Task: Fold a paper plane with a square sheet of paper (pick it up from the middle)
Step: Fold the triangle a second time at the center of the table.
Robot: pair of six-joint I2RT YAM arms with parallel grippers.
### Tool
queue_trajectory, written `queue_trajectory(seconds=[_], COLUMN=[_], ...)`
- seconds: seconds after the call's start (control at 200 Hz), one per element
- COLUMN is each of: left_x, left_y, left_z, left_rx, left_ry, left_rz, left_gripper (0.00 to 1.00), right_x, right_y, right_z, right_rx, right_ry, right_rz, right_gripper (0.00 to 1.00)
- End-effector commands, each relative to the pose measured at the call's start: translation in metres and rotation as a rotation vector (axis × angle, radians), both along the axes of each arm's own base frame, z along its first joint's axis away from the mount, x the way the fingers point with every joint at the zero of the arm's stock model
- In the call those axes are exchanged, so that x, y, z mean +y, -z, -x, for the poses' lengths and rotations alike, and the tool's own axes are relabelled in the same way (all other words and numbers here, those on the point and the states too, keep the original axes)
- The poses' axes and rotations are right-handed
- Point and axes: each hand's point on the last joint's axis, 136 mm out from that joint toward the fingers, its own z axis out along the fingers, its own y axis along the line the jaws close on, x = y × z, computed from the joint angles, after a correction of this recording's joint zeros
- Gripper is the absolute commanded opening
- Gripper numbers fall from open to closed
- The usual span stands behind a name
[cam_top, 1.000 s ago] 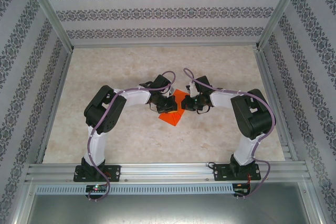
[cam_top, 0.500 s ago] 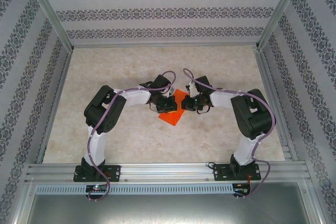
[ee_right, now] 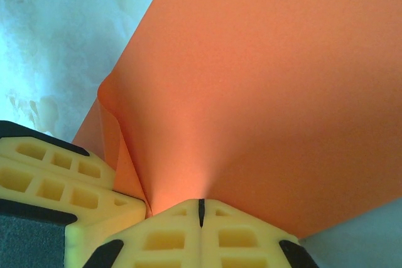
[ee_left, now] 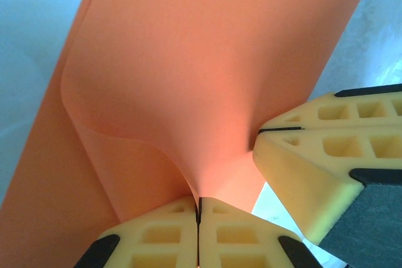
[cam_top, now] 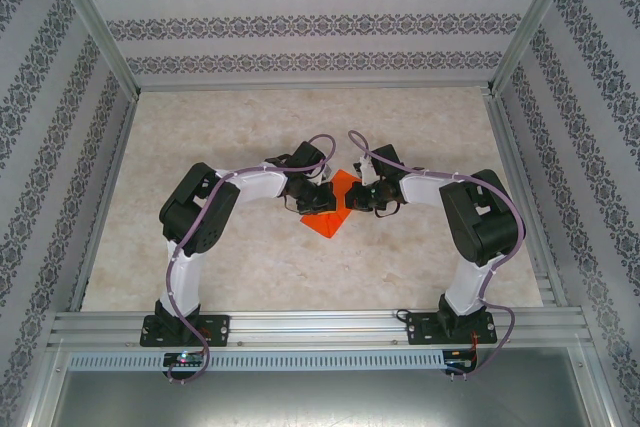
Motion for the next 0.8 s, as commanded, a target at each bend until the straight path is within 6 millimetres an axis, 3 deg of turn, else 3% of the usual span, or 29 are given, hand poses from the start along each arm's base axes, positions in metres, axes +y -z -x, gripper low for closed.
queue_trajectory(seconds=[0.0, 0.555, 0.794], left_x=[0.012, 0.018, 0.016], left_y=[-0.003, 0.008, 0.017], left_z=[-0.006, -0.007, -0.005], left_rx=[-0.022, -0.021, -0.011], left_ry=[-0.012, -0.010, 0.001], left_rz=[-0.053, -0.092, -0.085], left_gripper=[0.08, 0.09, 0.22], right_x=[-0.001, 0.001, 0.005], right_y=[0.008, 0.000, -0.008], right_z=[0.010, 0.008, 0.007], right_rx=[0.035, 0.021, 0.012], right_ry=[-0.028, -0.032, -0.026], right_rz=[0.033, 0.021, -0.022], right_gripper=[0.00, 0.00, 0.04])
